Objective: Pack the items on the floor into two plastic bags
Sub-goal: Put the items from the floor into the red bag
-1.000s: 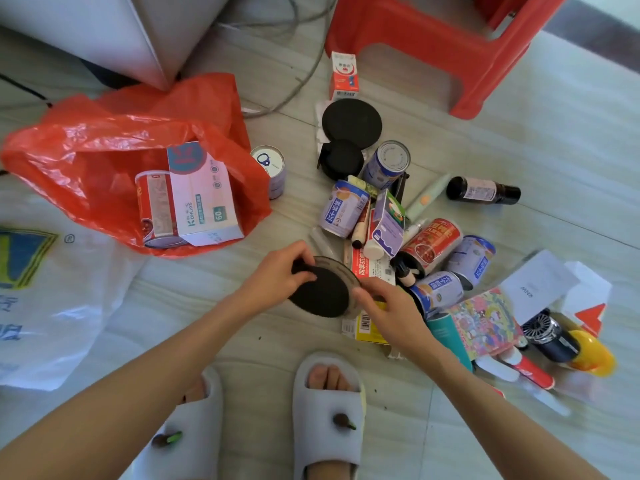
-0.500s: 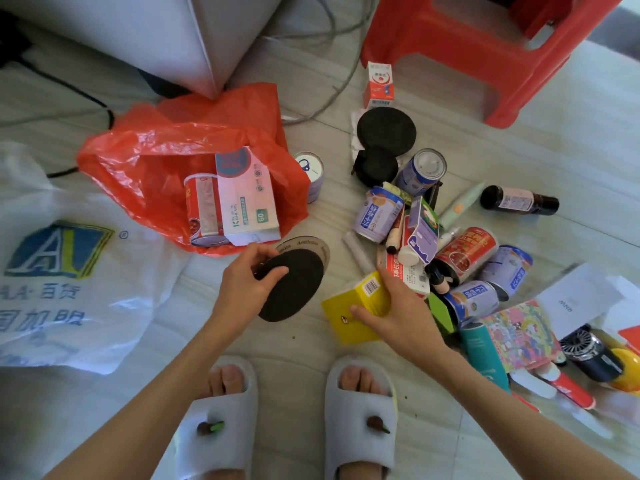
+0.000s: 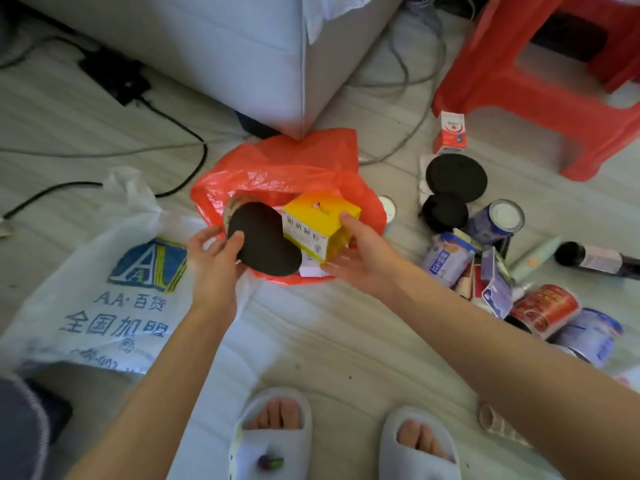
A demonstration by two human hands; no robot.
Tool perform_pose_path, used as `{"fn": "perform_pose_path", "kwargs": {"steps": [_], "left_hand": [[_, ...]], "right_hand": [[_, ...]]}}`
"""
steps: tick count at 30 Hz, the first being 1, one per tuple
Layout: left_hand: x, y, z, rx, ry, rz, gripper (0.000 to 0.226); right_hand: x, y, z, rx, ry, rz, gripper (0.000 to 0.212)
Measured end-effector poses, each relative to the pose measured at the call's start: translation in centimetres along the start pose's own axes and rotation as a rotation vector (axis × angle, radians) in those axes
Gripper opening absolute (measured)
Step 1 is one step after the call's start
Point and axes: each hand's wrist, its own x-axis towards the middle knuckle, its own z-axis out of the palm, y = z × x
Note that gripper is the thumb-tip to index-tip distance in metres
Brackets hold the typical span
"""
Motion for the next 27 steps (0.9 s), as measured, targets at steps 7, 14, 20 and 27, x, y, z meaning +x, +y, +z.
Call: {"fn": "perform_pose_path", "kwargs": {"steps": [7,14,20,27], "left_hand": [[3.6,-3.0,1.5,0.136,0.048,-0.207,0.041],[5.1,-2.2,2.1,-0.200,0.070,-0.389,0.029],[5.2,-1.4,3.8,-0.034,-0.003,-0.338,0.033],[6.4,-4.2,-0.1,0.184,0.050,-0.410,0.019]], "right_hand": [[2.3,1.2,1.8,0.053,0.056,-0.021,0.031],[2.9,-0.1,3.2,0.329,-0.046,-0.137,0.012],[3.0,0.3,3.7,0.210,0.038,-0.140,0.016],[1.0,0.0,2.4,0.267,-0.076,-0.094,0.033]]}}
